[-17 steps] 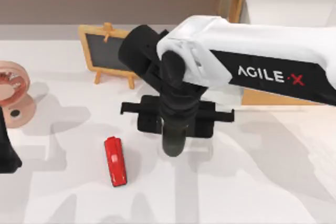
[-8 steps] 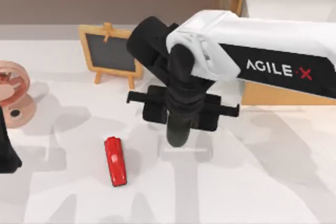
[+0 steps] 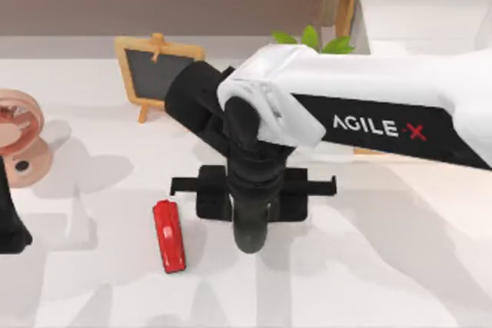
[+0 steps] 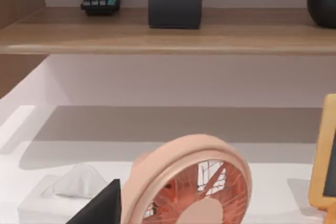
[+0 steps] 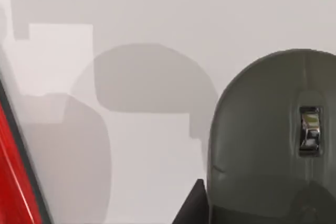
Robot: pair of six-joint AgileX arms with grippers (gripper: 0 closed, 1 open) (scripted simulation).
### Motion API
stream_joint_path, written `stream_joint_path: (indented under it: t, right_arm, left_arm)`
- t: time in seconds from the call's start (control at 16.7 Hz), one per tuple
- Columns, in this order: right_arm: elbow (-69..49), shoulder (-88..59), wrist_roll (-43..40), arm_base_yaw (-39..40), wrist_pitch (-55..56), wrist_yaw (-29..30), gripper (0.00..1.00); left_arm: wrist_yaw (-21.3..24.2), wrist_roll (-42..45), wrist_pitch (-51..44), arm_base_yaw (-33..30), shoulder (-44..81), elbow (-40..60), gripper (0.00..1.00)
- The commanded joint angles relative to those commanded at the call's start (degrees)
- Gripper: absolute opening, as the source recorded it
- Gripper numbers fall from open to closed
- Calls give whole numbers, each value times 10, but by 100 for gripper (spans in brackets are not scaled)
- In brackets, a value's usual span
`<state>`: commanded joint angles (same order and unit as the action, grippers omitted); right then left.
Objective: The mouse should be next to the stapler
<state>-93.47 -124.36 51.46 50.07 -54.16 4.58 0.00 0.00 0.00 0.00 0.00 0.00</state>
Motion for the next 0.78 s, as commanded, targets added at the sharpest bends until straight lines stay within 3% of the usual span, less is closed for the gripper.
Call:
stream_joint_path:
  t: [0.3, 0.78]
  right_arm:
    - [4, -4, -1, 1, -1, -1, 0]
    - [4, -4, -1, 1, -1, -1, 60]
  left_arm:
    - [0, 0, 0, 0, 0, 0, 100]
    - [0, 0, 0, 0, 0, 0, 100]
